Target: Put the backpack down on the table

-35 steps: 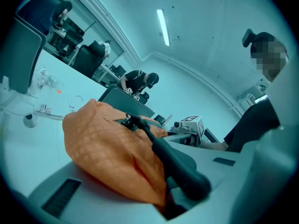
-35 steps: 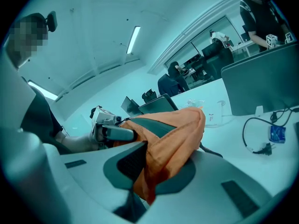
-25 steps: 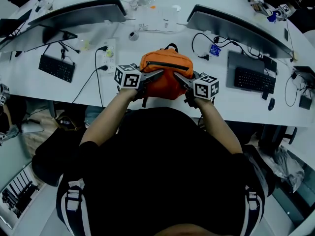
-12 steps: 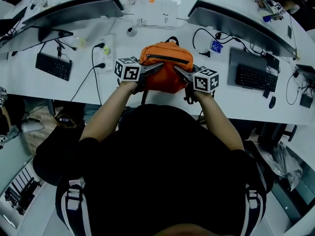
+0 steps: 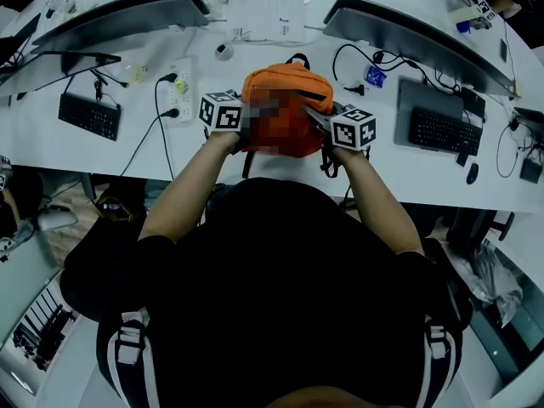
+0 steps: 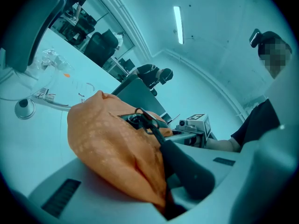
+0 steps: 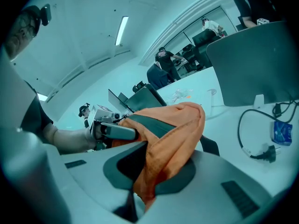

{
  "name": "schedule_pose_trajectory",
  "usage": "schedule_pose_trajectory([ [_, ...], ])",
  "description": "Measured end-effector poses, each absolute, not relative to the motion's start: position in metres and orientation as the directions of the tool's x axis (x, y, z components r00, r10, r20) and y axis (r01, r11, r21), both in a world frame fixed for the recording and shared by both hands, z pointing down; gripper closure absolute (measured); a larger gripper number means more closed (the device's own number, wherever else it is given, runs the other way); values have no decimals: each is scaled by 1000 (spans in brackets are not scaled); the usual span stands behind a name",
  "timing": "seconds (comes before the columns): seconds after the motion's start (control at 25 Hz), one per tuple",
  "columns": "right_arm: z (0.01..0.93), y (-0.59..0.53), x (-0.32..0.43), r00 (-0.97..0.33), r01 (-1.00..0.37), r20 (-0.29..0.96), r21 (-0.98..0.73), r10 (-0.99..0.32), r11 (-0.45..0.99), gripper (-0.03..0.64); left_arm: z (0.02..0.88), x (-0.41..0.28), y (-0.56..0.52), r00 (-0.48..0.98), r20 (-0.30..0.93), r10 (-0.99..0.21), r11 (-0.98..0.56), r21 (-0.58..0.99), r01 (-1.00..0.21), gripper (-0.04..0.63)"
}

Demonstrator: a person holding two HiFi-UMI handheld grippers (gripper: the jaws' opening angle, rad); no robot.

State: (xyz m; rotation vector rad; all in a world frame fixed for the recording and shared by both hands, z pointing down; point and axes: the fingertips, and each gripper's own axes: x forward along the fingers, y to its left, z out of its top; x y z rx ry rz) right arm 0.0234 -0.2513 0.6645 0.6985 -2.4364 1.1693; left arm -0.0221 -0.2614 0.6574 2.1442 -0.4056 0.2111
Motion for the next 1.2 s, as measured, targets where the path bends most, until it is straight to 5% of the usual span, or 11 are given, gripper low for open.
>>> schedule_pose_trajectory([
  [1.2, 732, -291, 28, -734, -657, 619, -544, -278, 522, 557, 730, -23, -301, 908, 366, -204, -426, 802, -419, 548],
])
